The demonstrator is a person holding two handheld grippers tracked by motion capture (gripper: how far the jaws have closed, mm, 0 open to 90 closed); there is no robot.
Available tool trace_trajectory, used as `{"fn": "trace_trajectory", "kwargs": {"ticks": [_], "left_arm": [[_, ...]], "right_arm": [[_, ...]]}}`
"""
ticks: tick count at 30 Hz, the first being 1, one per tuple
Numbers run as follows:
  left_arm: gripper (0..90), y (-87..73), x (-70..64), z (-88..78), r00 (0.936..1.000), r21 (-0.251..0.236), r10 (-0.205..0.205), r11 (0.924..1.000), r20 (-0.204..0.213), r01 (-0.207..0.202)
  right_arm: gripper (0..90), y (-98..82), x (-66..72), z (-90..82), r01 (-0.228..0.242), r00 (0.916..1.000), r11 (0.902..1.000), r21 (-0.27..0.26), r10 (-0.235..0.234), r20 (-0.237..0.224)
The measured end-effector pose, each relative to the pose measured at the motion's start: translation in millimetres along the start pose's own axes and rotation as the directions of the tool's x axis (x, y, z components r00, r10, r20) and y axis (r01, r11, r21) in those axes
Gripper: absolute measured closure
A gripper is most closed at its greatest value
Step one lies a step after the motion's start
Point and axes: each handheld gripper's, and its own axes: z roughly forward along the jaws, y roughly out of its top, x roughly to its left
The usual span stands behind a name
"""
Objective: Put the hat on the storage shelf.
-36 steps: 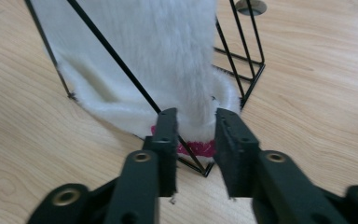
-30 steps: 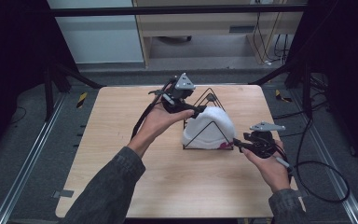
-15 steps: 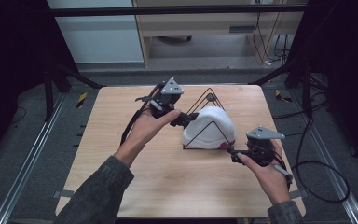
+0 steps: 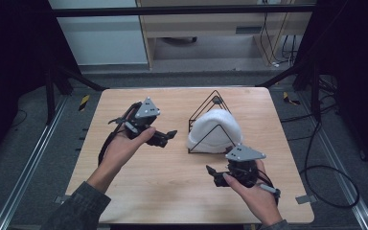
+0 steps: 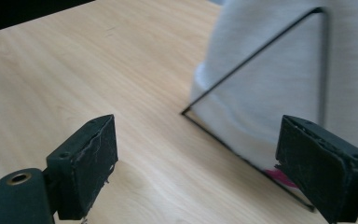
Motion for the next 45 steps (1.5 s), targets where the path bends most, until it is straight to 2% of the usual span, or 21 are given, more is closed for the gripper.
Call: {"fn": "trace_trajectory", "kwargs": {"ticks": [4, 8, 11, 12, 18, 21, 24, 26, 27, 30, 32, 34, 36, 40, 42, 45], "left_arm": [[5.2, -16.4, 3.6, -6.2, 1.0, 0.019, -0.005, 0.9998, -0.004, 0.005], [5.2, -31.4, 2.9, -13.7, 0.9995, 0.038, 0.0, 0.9993, -0.03, 0.001], [4.9, -44.2, 3.2, -17.8, 0.9972, 0.08, 0.041, 0.9961, -0.062, -0.035], [4.9, -49.0, 3.9, -18.8, 0.9971, 0.088, 0.04, 0.9956, -0.065, -0.034], [4.9, -77.2, 12.6, -29.1, 0.998, 0.108, 0.009, 0.9941, -0.063, -0.002], [4.9, -89.9, 18.8, -35.1, 0.9967, 0.13, 0.005, 0.9915, -0.081, 0.006], [4.9, -103.6, 21.8, -39.9, 0.9942, 0.116, -0.047, 0.9916, -0.097, 0.058], [5.0, -113.0, 22.0, -40.6, 0.9933, 0.132, -0.044, 0.9896, -0.107, 0.058], [4.9, -117.9, 22.2, -40.6, 0.9931, 0.15, -0.046, 0.9868, -0.108, 0.062], [4.8, -127.2, 23.3, -39.2, 0.9929, 0.159, -0.064, 0.984, -0.1, 0.08], [3.9, -131.5, 23.8, -36.4, 0.9936, 0.201, -0.071, 0.9757, -0.088, 0.088], [3.9, -135.4, 24.1, -34.0, 0.9938, 0.228, -0.062, 0.9703, -0.093, 0.081], [4.1, -138.5, 25.2, -32.1, 0.9929, 0.223, -0.078, 0.9701, -0.09, 0.096], [4.6, -144.0, 30.1, -26.9, 0.9886, 0.182, -0.114, 0.9746, -0.098, 0.13], [4.5, -148.2, 32.7, -22.2, 0.9868, 0.176, -0.136, 0.973, -0.087, 0.15], [5.0, -154.6, 38.9, -14.4, 0.9812, 0.179, -0.164, 0.9671, -0.103, 0.18]], "right_arm": [[13.1, 2.2, 9.0, 10.3, 0.01, 0.9997, 0.9998, 0.019, -0.009, -0.022], [14.2, 1.9, 18.9, 21.1, 0.024, 0.9987, 0.9992, 0.033, -0.022, -0.045], [14.9, 1.0, 27.1, 32.2, 0.04, 0.9971, 0.9976, 0.056, -0.036, -0.067], [15.2, 0.5, 29.7, 36.4, 0.045, 0.9963, 0.9971, 0.061, -0.04, -0.077], [16.5, -1.2, 38.6, 63.9, 0.046, 0.9926, 0.9937, 0.103, -0.034, -0.117], [16.6, -1.5, 40.5, 75.7, 0.04, 0.9914, 0.9923, 0.117, -0.025, -0.129], [17.2, -3.8, 42.3, 86.1, 0.043, 0.9895, 0.9896, 0.137, -0.023, -0.142], [17.1, -6.3, 43.8, 94.6, 0.035, 0.9882, 0.9886, 0.146, -0.012, -0.153], [17.0, -7.1, 45.4, 98.8, 0.035, 0.9878, 0.9875, 0.154, -0.011, -0.155], [16.6, -9.4, 51.5, 111.1, 0.05, 0.9869, 0.9831, 0.176, -0.021, -0.16], [16.4, -10.5, 54.3, 117.5, 0.046, 0.9857, 0.9833, 0.176, -0.016, -0.168], [16.1, -10.7, 57.1, 122.8, 0.041, 0.9867, 0.9823, 0.183, -0.011, -0.162], [16.0, -10.9, 59.2, 128.3, 0.051, 0.9857, 0.9796, 0.194, -0.018, -0.168], [16.0, -11.2, 59.4, 138.3, 0.045, 0.9873, 0.9763, 0.212, -0.011, -0.158], [16.1, -11.6, 58.8, 142.7, 0.039, 0.9887, 0.9769, 0.21, -0.007, -0.15], [16.0, -12.3, 57.4, 150.2, 0.024, 0.9914, 0.9758, 0.217, 0.005, -0.131]]}}
